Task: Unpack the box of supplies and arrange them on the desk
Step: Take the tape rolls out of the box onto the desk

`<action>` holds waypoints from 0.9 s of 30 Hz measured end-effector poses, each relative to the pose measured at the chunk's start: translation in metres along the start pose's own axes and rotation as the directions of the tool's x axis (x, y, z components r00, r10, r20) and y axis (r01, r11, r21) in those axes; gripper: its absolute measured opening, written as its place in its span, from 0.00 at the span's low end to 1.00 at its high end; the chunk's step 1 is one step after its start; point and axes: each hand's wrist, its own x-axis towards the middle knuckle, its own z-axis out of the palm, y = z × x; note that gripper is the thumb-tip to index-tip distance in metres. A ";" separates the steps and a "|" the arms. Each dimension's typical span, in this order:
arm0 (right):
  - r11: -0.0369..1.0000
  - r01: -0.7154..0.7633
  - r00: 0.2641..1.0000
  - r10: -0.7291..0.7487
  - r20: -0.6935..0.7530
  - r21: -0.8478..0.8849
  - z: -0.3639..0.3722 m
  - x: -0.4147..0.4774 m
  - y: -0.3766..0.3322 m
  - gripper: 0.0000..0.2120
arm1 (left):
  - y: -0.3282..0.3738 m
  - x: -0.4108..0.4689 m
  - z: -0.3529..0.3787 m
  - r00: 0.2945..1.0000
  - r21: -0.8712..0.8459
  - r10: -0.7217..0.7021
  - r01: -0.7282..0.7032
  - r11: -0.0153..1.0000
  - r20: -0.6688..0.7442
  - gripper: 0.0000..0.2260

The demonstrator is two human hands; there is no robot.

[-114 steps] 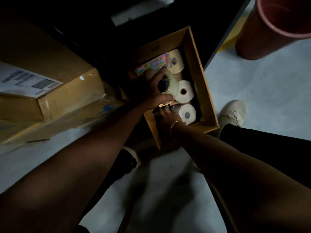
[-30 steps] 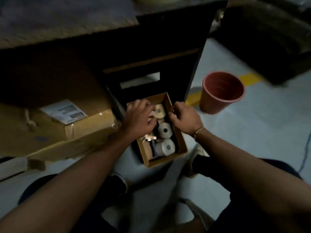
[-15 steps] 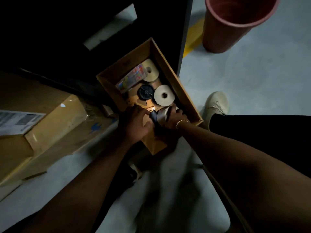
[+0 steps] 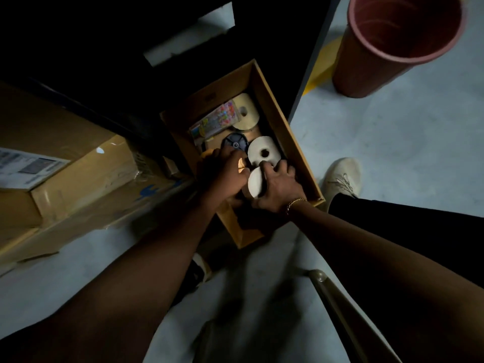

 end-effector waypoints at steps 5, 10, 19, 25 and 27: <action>0.998 -0.040 0.998 0.038 -0.040 -0.054 0.003 -0.022 0.013 0.50 | -0.001 0.032 0.031 0.998 -0.032 -0.030 0.032 0.999 0.047 0.20; 0.996 -0.088 0.995 0.088 -0.039 0.018 0.006 -0.021 0.013 0.50 | 0.013 0.060 0.053 0.991 0.122 0.078 -0.092 0.988 0.113 0.36; 0.991 -0.126 0.984 0.131 -0.124 0.046 0.018 -0.025 0.015 0.49 | 0.029 0.079 0.066 0.978 0.332 0.191 -0.208 0.920 0.082 0.45; 1.000 -0.019 0.991 0.019 -0.131 0.000 0.011 -0.039 0.013 0.48 | 0.026 0.074 0.046 0.967 0.239 0.202 -0.235 0.942 0.152 0.46; 1.000 0.006 0.997 -0.005 -0.075 0.020 0.007 -0.044 0.011 0.49 | 0.019 0.063 0.032 0.972 0.174 0.197 -0.218 0.960 0.128 0.46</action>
